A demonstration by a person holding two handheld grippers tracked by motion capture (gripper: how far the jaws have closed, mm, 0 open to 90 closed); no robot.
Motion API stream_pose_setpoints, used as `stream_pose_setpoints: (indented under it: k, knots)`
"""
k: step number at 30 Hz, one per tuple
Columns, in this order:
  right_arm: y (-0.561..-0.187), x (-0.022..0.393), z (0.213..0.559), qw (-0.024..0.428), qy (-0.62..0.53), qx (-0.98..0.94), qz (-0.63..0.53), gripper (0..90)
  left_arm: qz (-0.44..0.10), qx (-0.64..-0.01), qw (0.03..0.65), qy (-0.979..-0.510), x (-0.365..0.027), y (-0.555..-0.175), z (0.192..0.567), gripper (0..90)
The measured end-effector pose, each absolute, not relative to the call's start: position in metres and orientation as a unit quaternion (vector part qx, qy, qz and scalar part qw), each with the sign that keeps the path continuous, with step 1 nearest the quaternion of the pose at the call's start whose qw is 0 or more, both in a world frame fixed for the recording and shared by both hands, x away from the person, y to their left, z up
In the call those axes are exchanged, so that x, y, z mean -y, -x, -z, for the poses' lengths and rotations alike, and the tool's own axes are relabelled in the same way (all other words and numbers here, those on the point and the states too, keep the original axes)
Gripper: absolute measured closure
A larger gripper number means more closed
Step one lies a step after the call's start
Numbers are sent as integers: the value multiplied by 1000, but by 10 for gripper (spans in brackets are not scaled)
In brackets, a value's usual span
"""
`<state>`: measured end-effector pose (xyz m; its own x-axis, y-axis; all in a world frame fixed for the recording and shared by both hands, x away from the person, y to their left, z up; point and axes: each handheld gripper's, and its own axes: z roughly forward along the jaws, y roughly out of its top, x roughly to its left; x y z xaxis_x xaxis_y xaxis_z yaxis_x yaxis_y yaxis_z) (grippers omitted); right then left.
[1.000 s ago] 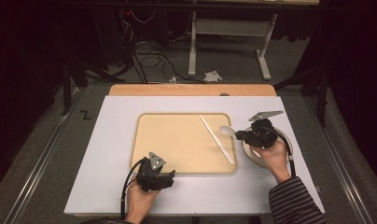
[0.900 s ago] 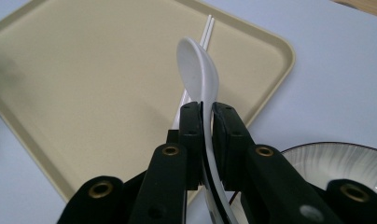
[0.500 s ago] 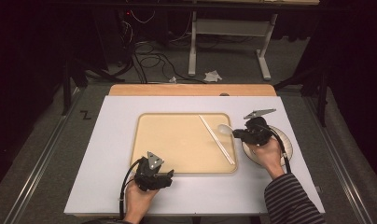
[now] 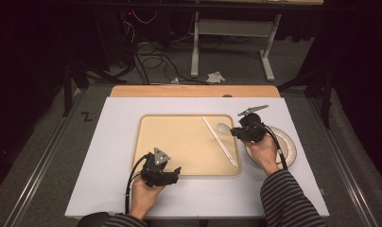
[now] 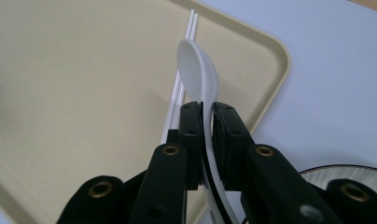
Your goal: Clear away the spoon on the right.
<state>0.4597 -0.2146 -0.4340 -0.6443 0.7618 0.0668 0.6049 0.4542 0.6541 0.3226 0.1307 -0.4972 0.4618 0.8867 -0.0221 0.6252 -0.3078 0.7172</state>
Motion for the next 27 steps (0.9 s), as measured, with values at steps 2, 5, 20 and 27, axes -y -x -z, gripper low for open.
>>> stream_pose_setpoints:
  k: [2, 5, 20, 27]
  knots:
    - [-461, 212, 433, 124, -404, -847, -323, 839, -192, -480, 342, -785, -131, -325, 496, 289]
    - [-461, 206, 430, 129, -405, -848, -317, 839, -190, -476, 345, -786, -128, -328, 496, 289]
    - [-483, 174, 435, 143, -434, -851, -259, 838, -177, -443, 364, -800, -115, -346, 492, 289]
    - [-494, 161, 443, 162, -457, -846, -223, 841, -176, -438, 368, -801, -115, -348, 490, 288]
